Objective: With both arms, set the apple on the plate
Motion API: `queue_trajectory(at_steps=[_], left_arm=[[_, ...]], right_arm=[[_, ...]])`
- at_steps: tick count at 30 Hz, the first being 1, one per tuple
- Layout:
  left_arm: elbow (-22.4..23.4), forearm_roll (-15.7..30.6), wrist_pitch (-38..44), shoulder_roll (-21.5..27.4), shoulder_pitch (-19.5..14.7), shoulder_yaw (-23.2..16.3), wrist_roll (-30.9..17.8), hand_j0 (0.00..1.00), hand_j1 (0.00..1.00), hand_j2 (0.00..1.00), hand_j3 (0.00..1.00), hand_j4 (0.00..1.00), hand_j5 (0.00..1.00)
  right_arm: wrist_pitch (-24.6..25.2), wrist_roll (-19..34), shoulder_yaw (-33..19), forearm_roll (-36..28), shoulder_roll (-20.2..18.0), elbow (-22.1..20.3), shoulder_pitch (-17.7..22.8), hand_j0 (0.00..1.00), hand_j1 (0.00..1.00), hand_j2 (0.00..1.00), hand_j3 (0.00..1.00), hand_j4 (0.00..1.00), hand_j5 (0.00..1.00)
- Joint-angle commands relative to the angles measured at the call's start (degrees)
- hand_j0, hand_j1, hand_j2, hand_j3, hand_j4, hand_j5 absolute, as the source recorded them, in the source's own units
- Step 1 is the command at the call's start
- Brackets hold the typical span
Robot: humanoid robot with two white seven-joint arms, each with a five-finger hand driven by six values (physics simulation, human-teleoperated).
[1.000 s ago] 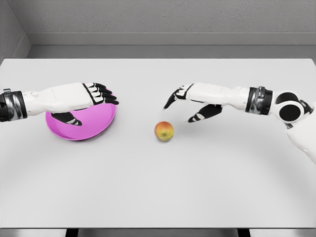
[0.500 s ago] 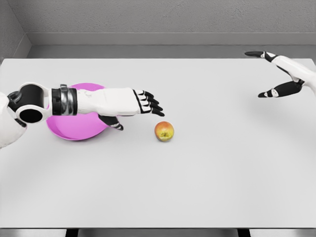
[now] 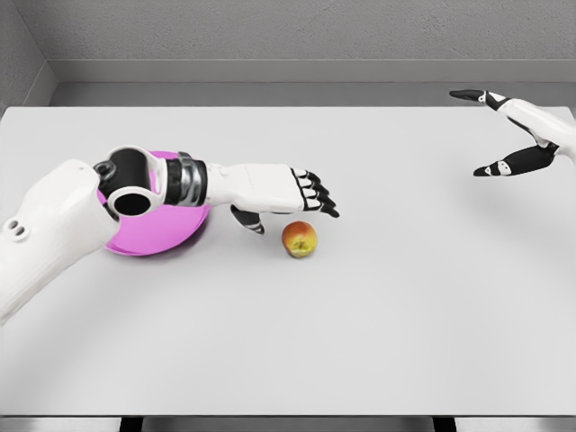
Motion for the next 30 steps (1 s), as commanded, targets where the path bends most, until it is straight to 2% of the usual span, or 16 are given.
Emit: queue_trajectory(at_steps=[1, 5, 12, 20, 30], left_arm=[[0.3, -0.07, 0.12, -0.02, -0.09, -0.8, -0.17, 1.0, 1.0, 1.0, 1.0, 1.0, 1.0], [0.74, -0.24, 0.12, -0.11, 0.0, -1.06, -0.17, 1.0, 1.0, 1.0, 1.0, 1.0, 1.0], [1.53, -0.24, 0.12, -1.16, -0.7, -3.79, -0.26, 1.0, 1.0, 1.0, 1.0, 1.0, 1.0], [1.53, -0.24, 0.12, -1.25, -1.05, -4.49, -0.26, 0.88, 0.88, 0.88, 0.88, 0.88, 0.88], [1.62, -0.24, 0.12, -1.42, -0.97, -4.58, -0.26, 0.87, 0.87, 0.87, 0.87, 0.87, 0.87]], right_arm=[[0.15, -0.02, -0.02, -0.5, -0.06, -0.04, 0.0, 1.0, 1.0, 1.0, 1.0, 1.0, 1.0], [0.15, -0.02, -0.02, -0.5, -0.06, -0.04, 0.0, 1.0, 1.0, 1.0, 1.0, 1.0, 1.0], [0.15, -0.02, 0.5, -0.5, -0.06, -0.04, 0.18, 1.0, 1.0, 1.0, 1.0, 1.0, 1.0], [0.15, -0.02, 0.94, -0.5, -0.06, -0.04, 0.18, 1.0, 1.0, 1.0, 1.0, 1.0, 1.0], [0.15, -0.02, 1.21, -0.41, -0.85, -0.74, 0.18, 1.0, 1.0, 1.0, 1.0, 1.0, 1.0]])
